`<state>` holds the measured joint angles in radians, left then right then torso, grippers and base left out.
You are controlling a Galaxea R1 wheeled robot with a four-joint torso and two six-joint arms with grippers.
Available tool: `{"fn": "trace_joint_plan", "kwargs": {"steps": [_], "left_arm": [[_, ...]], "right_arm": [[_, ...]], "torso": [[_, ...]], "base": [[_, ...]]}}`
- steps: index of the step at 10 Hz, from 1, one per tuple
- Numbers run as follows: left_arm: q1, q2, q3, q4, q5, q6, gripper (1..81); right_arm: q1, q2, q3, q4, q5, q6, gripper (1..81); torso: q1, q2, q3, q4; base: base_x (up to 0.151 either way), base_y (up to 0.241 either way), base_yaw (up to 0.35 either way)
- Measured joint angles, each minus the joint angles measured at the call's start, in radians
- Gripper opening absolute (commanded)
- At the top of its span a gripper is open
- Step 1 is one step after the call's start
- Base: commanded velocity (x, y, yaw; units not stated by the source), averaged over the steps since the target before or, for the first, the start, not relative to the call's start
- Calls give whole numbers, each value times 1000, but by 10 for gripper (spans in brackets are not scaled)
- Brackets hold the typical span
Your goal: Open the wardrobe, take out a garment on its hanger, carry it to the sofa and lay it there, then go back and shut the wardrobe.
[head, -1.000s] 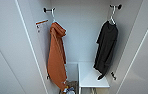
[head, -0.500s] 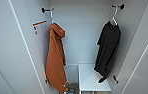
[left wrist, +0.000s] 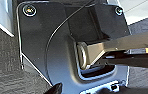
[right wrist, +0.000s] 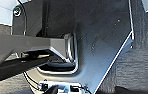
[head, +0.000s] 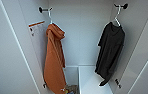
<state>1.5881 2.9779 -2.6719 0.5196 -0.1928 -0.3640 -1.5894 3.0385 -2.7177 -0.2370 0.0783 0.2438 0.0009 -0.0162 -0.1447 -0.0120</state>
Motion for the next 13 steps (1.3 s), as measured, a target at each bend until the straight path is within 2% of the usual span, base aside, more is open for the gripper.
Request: {"fn": "trace_joint_plan", "kwargs": {"steps": [10,13], "left_arm": [[0,1,0,0,3,0,811],[-4,6,0,0,2,0,811]], "right_arm": [[8,2,-14,0,0,0,811],[12,3,-14,0,0,0,811]], "torso": [[0,0,0,0],[1,0,0,0]], "base": [[92,0,0],[23,0,0]]}}
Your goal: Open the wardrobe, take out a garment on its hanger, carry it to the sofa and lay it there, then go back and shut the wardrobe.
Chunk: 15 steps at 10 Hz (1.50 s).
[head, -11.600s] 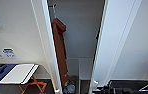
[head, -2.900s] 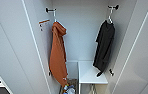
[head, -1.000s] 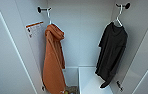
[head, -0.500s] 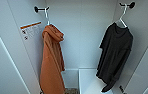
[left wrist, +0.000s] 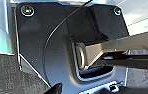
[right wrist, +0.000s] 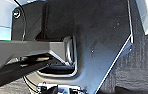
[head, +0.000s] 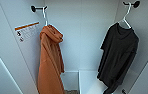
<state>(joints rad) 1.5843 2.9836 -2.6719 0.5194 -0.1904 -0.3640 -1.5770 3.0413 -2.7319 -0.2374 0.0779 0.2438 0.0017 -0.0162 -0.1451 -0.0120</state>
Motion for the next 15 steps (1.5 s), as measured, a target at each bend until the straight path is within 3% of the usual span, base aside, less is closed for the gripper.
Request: {"fn": "trace_joint_plan", "kwargs": {"steps": [8,10,11,15], "left_arm": [[4,3,-8,-10,4,0,811],[4,9,-27,-44,4,0,811],[4,10,-27,-46,4,0,811],[1,11,-31,-49,4,0,811]], "right_arm": [[-5,6,0,0,0,-1,811],[-4,11,1,0,0,-3,811],[-4,12,1,0,0,-7,811],[-4,14,1,-1,0,-8,811]], "torso": [[-1,0,0,0],[-1,0,0,-13],[-1,0,0,-38],[-1,0,0,-177]], "base": [[0,0,0],[0,0,0],[0,0,0],[0,0,0]]}}
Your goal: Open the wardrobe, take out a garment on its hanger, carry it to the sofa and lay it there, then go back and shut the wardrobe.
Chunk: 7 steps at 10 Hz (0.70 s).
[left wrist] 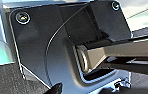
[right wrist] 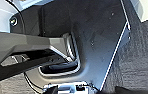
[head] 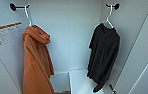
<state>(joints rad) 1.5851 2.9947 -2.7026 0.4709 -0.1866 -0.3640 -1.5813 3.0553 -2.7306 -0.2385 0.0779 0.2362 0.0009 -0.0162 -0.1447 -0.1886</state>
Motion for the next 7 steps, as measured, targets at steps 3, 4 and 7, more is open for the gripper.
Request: {"fn": "trace_joint_plan", "kwargs": {"steps": [3,4,7], "left_arm": [[-10,0,0,-1,1,0,811],[-12,0,0,-1,1,0,811],[-19,6,0,-1,4,0,811]], "right_arm": [[0,0,0,-2,0,0,811],[-1,0,0,-2,0,0,811],[-7,0,0,-2,-2,0,811]], "torso": [[0,0,22,-103],[0,0,39,-136],[0,0,107,-217]], "base": [[0,0,0],[0,0,0],[0,0,0]]}}
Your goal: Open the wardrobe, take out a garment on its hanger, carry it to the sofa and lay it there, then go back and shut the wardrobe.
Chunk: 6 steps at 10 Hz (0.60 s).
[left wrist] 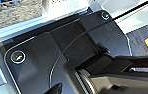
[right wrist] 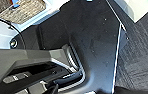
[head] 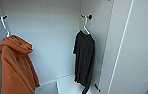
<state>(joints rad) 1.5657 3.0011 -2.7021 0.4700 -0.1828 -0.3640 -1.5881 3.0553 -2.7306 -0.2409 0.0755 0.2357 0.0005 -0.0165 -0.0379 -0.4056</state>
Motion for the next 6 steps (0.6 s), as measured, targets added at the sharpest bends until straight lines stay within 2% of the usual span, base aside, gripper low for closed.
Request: {"fn": "trace_joint_plan", "kwargs": {"steps": [1,4,6], "left_arm": [[-9,4,2,1,0,0,811],[-28,-1,34,4,4,0,811],[-58,-31,113,5,4,0,811]], "right_arm": [[0,0,0,0,1,0,811],[-4,0,0,0,-3,0,811],[-2,0,0,0,-2,0,811]], "torso": [[-1,0,6,-12],[-1,-1,9,-14],[-1,-1,9,-14]], "base": [[0,0,0],[0,0,0],[0,0,0]]}}
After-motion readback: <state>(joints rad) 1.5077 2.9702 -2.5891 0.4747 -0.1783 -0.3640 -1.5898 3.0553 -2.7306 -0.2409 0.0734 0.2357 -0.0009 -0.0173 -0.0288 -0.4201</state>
